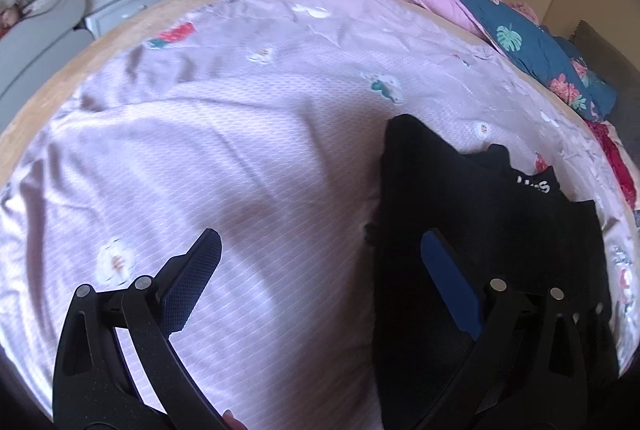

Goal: Fold small clothes
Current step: 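Grasp the shirt end with the right gripper while the left gripper grasps beside it, then lift the held shirt end with both grippers and fold it over the bundle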

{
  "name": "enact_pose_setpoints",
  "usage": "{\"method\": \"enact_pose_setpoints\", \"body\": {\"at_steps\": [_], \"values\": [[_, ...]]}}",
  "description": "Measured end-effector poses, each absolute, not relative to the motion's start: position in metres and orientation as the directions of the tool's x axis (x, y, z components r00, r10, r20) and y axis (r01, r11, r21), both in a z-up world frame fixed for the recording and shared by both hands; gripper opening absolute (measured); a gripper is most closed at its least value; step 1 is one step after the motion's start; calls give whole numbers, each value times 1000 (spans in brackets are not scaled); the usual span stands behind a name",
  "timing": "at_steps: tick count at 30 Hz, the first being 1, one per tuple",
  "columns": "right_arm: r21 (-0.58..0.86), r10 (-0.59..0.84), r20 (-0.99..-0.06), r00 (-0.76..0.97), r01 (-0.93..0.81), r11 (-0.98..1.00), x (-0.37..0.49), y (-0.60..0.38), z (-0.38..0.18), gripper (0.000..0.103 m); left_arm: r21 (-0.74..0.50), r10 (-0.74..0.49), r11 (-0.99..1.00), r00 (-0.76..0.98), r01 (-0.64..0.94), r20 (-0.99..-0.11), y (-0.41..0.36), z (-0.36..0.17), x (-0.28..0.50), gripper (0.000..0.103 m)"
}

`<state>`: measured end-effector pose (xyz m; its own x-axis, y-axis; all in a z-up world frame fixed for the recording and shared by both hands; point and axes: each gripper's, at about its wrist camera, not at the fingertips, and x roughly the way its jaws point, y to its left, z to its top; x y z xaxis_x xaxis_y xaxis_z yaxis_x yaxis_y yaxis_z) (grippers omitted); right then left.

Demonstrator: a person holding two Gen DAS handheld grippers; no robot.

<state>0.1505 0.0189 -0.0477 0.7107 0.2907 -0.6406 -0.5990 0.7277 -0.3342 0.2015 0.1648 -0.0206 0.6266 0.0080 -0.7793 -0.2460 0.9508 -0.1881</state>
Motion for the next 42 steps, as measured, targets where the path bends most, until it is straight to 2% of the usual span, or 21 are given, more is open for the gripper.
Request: {"method": "enact_pose_setpoints", "body": {"at_steps": [1, 3, 4, 6, 8, 9, 12, 18, 19, 20, 22, 23, 25, 28, 33, 42], "values": [[-332, 297, -636, 713, -599, 728, 150, 18, -47, 70, -202, -10, 950, 624, -237, -781, 164, -21, 205, 94], [-310, 329, -626, 707, -613, 727, 145, 13, -42, 52, -229, -49, 948, 614, -219, -788, 162, -23, 216, 94], [-302, 343, -621, 705, -620, 724, 143, 12, -41, 48, -239, -62, 947, 606, -216, -793, 160, -24, 220, 94], [-297, 363, -607, 707, -625, 722, 138, 9, -37, 33, -256, -88, 945, 594, -205, -799, 157, -26, 230, 94], [-286, 376, -592, 713, -622, 729, 134, 5, -33, 24, -224, -72, 954, 572, -199, -817, 150, -29, 242, 94], [-277, 383, -586, 714, -621, 733, 132, 3, -31, 14, -217, -70, 956, 566, -196, -822, 148, -30, 244, 94], [-252, 401, -561, 724, -610, 751, 128, -7, -24, 14, -279, -142, 945, 549, -173, -823, 139, -34, 252, 94], [-211, 417, -530, 739, -590, 779, 125, -30, -11, 12, -315, -183, 938, 563, -146, -806, 123, -30, 255, 93], [-208, 414, -524, 745, -583, 785, 124, -34, -8, 12, -327, -193, 934, 573, -141, -797, 119, -27, 254, 90], [-205, 413, -521, 747, -580, 789, 124, -38, -7, 11, -332, -197, 933, 578, -138, -792, 116, -25, 254, 87], [-194, 413, -514, 752, -571, 798, 126, -46, -4, 10, -351, -219, 928, 583, -123, -782, 108, -20, 253, 70], [-187, 412, -510, 755, -565, 804, 125, -50, -2, 10, -360, -230, 926, 584, -115, -778, 104, -17, 253, 66], [-173, 410, -507, 758, -556, 813, 125, -58, 0, 10, -365, -241, 926, 591, -97, -769, 95, -10, 254, 46], [-156, 406, -496, 768, -538, 828, 122, -70, 5, 9, -360, -247, 930, 605, -72, -757, 82, 2, 251, 30], [-102, 397, -477, 784, -498, 861, 121, -93, 15, 9, -332, -252, 943, 628, -11, -737, 53, 23, 249, 22], [-39, 361, -428, 828, -416, 908, 111, -135, 31, 8, -303, -280, 950, 655, 82, -702, 3, 58, 251, 22]]}}
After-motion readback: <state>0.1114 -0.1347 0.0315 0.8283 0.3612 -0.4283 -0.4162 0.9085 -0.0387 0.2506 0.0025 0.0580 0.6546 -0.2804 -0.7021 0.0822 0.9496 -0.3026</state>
